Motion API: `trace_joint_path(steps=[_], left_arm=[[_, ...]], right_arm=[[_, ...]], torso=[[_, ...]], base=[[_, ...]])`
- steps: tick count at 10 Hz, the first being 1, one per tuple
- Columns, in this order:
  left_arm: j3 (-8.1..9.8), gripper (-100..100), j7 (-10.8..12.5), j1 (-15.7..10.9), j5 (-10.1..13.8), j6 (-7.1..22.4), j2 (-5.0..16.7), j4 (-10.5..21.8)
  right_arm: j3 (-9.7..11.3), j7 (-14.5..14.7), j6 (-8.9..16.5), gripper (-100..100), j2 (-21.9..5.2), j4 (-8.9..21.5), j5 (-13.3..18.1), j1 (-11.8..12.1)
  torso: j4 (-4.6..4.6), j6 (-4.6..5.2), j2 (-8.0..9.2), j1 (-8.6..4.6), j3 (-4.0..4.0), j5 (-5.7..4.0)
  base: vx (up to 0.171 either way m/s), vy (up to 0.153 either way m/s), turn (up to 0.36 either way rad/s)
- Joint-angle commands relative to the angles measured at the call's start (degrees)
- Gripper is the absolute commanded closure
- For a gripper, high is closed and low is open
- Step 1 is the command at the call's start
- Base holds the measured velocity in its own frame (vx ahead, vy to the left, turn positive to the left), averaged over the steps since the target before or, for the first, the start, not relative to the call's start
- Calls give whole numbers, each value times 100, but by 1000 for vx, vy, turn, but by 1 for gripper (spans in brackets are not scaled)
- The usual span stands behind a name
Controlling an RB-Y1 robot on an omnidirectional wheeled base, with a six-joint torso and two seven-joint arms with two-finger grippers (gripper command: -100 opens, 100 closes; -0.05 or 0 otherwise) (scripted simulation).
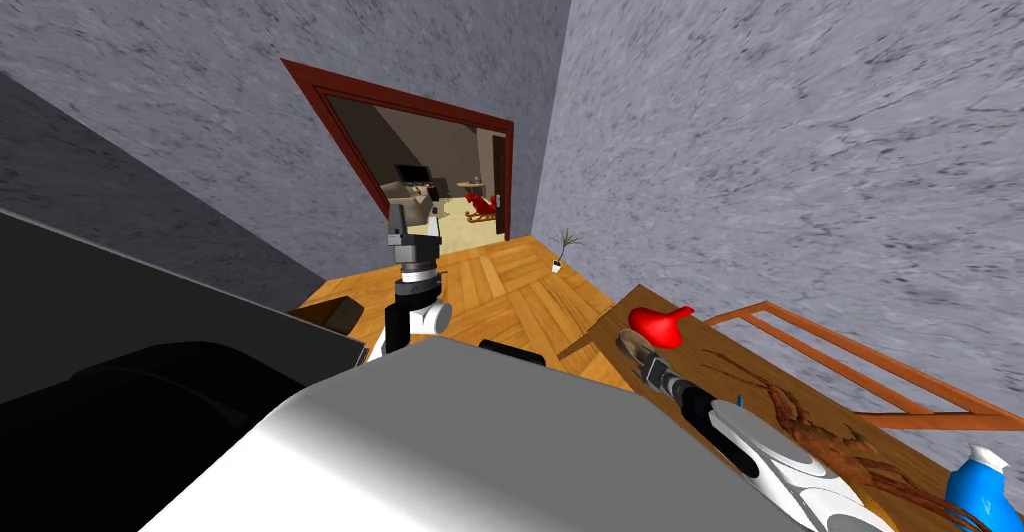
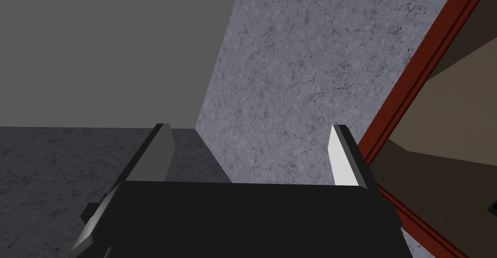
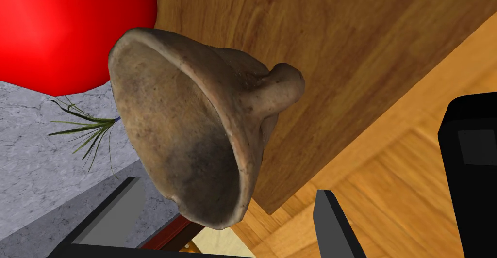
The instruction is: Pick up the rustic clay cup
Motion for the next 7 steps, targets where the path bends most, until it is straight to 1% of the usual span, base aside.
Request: trace_joint_path(steps=[1,2,3,4,5,6,7], left_arm=[[0,0,0,0,0,0,0,0],[1,0,0,1,0,0,0,0],[1,0,0,1,0,0,1,0],[0,0,0,0,0,0,1,0],[0,0,0,1,0,0,1,0],[0,0,0,0,0,0,0,0],[0,0,0,0,0,0,0,0]], right_arm=[[271,94,286,-100,-58,-286,-50,106],[482,130,520,-100,-113,-567,-80,180],[482,130,600,-100,-113,-723,-80,180],[693,167,809,-100,-168,-908,-111,254],[693,167,846,-100,-168,-1028,-111,254],[904,204,1063,-100,-222,-1207,-141,328],[904,204,1092,-100,-222,-1333,-141,328]], torso=[[0,0,0,0,0,0],[-4,2,-20,-18,-11,-4],[-9,0,-43,-27,-25,-7],[-9,-8,-40,-20,-24,-6],[-8,-2,-34,-18,-21,-5],[-6,-5,-21,-10,-14,-4],[-4,-2,-16,-15,-10,-4]], base=[[116,-92,-280],[181,-109,-281],[139,-75,-52],[121,-71,-113],[82,-47,-85],[76,-66,-139],[70,-54,-87]])
